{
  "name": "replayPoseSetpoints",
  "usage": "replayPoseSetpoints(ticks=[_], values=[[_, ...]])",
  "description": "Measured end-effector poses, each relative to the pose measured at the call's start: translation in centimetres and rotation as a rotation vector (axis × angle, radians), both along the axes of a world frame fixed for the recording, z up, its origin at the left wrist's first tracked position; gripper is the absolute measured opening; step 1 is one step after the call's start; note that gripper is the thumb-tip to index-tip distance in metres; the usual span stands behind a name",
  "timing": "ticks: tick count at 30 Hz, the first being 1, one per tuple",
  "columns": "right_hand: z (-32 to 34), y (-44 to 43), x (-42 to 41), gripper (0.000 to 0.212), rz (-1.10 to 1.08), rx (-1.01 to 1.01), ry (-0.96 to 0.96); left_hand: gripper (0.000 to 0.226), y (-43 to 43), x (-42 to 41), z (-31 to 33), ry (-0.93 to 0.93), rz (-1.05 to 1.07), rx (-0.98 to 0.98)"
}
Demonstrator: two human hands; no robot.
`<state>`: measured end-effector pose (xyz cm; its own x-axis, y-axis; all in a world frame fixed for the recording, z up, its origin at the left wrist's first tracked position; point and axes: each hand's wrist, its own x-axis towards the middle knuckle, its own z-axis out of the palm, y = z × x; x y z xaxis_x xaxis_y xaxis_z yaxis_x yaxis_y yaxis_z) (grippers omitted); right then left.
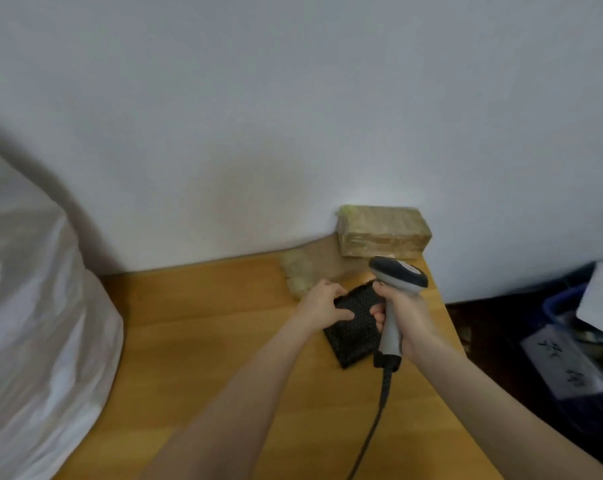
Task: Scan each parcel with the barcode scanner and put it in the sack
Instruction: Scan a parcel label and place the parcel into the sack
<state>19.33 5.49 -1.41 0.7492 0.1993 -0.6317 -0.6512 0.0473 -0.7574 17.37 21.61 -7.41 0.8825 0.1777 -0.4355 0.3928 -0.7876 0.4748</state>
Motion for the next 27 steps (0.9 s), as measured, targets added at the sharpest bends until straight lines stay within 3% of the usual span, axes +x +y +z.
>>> replayPoseSetpoints(ticks=[4, 6, 10, 13, 17, 21, 24, 27], values=[[-3.7, -2.7, 0.7, 0.019, -0.041, -0.077, 0.068, 0.111, -4.0, -0.6, -7.6, 0.142, -0.130, 0.104], [-4.9, -3.4, 0.9, 0.019, -0.048, -0.088, 0.090, 0.120, -4.9, -0.9, -10.1, 0.176, -0.179, 0.201], [-6.3, -3.8, 1.6, 0.018, -0.064, -0.087, 0.105, 0.117, -5.3, -0.4, -12.2, 0.170, -0.185, 0.356], [-6.2, -3.5, 1.7, 0.014, -0.055, -0.083, 0.112, 0.093, -4.7, 0.6, -11.3, 0.135, -0.198, 0.353], [-4.4, -2.9, 1.7, 0.011, -0.035, -0.037, 0.087, 0.062, -2.7, 1.7, -7.7, 0.050, -0.098, 0.178], [-1.4, -1.5, 1.6, 0.013, -0.029, -0.008, 0.027, 0.019, 1.7, 2.6, -2.0, -0.108, 0.351, -0.159], [0.9, -0.4, 0.7, 0.013, 0.003, 0.032, -0.021, 0.026, 5.4, 1.6, 2.0, -0.216, 0.656, -0.494], [2.9, 0.8, -1.1, 0.015, 0.061, 0.072, -0.084, 0.032, 7.8, -0.5, 5.0, -0.295, 0.810, -0.709]])
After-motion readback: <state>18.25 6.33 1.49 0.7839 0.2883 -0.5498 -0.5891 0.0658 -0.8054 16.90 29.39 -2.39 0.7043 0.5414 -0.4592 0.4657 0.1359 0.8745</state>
